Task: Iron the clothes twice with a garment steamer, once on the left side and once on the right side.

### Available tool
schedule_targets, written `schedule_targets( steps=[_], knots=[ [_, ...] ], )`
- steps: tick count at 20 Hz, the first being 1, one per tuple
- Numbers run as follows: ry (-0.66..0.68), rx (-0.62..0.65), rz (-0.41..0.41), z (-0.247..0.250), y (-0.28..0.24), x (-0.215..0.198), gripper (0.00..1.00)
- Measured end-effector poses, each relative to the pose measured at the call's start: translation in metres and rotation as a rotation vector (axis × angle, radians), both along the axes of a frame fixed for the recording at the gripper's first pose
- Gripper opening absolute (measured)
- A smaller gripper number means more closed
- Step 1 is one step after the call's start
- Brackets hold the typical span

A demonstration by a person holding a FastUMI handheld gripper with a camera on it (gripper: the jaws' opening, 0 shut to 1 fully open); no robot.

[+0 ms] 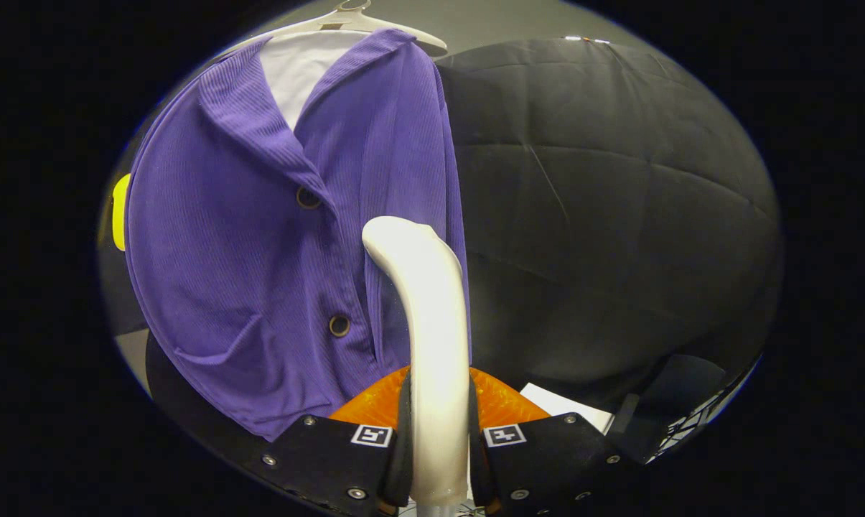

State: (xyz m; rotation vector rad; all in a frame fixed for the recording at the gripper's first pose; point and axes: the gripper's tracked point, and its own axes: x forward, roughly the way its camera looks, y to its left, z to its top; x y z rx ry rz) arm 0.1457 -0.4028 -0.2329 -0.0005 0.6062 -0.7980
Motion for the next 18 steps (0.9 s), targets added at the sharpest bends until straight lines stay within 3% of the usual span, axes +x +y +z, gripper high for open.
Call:
schedule_targets(
  steps=[11,18],
  knots=[
    [0.121,0.104,-0.032,-0.094,0.009,-0.035,0.32],
    [0.154,0.129,-0.036,-0.113,0.017,-0.046,0.32]
  ],
)
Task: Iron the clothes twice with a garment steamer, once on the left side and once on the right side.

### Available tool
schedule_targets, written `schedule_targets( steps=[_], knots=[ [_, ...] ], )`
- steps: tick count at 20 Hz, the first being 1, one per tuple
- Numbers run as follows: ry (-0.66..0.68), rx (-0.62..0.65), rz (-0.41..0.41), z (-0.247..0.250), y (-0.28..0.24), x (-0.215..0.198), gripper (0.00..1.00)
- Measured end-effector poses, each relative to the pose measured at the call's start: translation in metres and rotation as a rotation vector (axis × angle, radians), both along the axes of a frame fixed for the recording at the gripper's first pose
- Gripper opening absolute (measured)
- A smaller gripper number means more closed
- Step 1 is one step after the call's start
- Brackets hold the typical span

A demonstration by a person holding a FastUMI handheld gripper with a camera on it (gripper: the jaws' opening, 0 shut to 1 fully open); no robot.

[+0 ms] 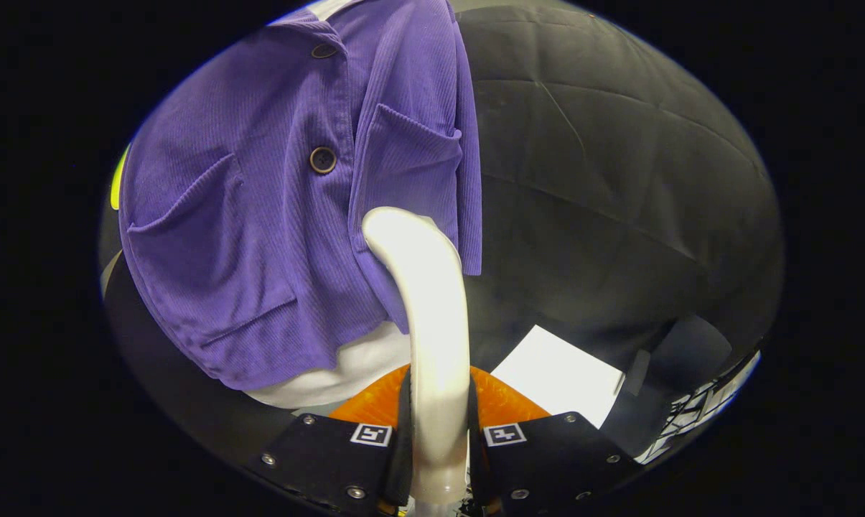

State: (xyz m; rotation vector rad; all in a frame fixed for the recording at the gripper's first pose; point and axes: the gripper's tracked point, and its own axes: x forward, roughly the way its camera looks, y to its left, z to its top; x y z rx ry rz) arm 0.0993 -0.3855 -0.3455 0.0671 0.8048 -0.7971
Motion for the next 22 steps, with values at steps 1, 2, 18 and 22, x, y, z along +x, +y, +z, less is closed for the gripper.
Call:
schedule_targets(
  steps=[1,2,18,22],
  knots=[
    [-0.016,0.018,0.001,-0.001,0.004,-0.002,0.32],
    [-0.024,0.028,0.009,-0.003,0.007,-0.002,0.32],
    [-0.008,0.076,0.430,0.040,0.137,-0.047,0.32],
    [-0.030,0.071,0.574,0.077,0.189,-0.070,0.32]
  ],
)
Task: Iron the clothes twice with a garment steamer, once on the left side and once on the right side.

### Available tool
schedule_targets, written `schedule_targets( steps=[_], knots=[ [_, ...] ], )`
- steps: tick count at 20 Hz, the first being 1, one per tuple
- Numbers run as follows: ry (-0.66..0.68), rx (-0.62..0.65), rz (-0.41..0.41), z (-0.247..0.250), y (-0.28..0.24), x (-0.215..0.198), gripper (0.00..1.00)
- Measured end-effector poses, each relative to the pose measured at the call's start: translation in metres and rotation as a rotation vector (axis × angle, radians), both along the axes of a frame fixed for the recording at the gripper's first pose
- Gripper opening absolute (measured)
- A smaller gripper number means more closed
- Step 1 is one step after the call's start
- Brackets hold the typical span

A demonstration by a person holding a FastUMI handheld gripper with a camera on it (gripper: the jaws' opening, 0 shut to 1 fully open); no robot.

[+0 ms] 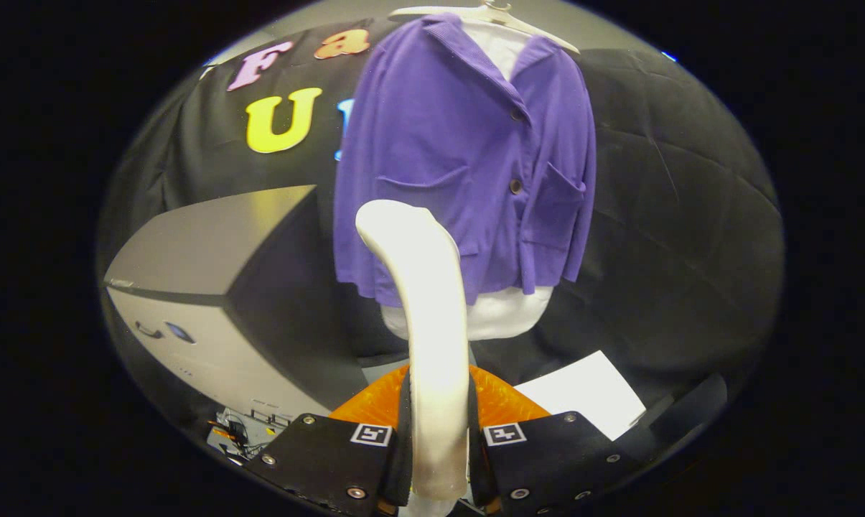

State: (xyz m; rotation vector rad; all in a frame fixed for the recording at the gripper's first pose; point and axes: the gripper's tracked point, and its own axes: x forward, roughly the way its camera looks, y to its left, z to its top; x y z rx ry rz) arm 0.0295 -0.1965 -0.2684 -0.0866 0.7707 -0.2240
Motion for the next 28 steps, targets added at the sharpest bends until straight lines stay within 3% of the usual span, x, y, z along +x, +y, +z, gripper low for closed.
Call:
schedule_targets(
  steps=[9,15,21,28],
  knots=[
    [-0.174,0.018,0.236,0.119,0.095,-0.056,0.32],
    [-0.318,0.028,0.315,0.188,0.118,-0.063,0.32],
    [-0.468,0.056,0.336,0.243,0.119,-0.056,0.32],
    [-0.491,0.097,0.239,0.245,0.086,-0.056,0.32]
  ],
)
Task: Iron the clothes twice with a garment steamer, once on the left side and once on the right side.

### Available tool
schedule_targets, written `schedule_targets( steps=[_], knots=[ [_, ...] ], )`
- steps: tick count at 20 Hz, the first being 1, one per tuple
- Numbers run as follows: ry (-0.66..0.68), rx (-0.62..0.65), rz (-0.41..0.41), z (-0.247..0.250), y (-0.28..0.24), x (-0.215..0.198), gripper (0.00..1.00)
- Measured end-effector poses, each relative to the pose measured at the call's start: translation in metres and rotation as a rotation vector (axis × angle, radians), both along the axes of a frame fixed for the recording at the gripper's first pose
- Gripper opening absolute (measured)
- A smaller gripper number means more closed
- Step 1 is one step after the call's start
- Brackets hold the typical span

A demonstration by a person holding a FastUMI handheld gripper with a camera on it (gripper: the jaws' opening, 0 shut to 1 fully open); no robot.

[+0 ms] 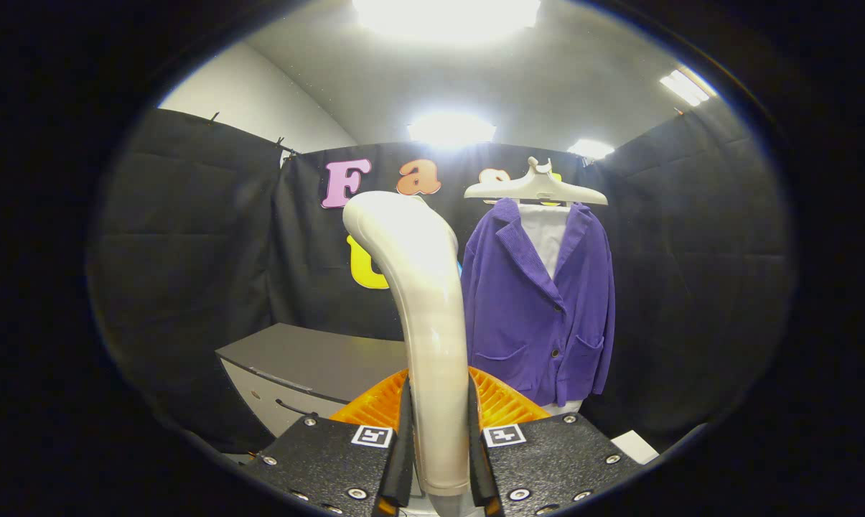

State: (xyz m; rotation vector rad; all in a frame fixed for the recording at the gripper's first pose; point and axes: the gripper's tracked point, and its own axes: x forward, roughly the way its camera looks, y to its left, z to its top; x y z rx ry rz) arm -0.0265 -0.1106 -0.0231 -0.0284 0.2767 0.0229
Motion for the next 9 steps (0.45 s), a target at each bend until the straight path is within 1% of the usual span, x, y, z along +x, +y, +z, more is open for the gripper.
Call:
schedule_targets(
  steps=[9],
  knots=[
    [0.029,-0.004,-0.016,-0.010,-0.014,0.001,0.32]
  ],
)
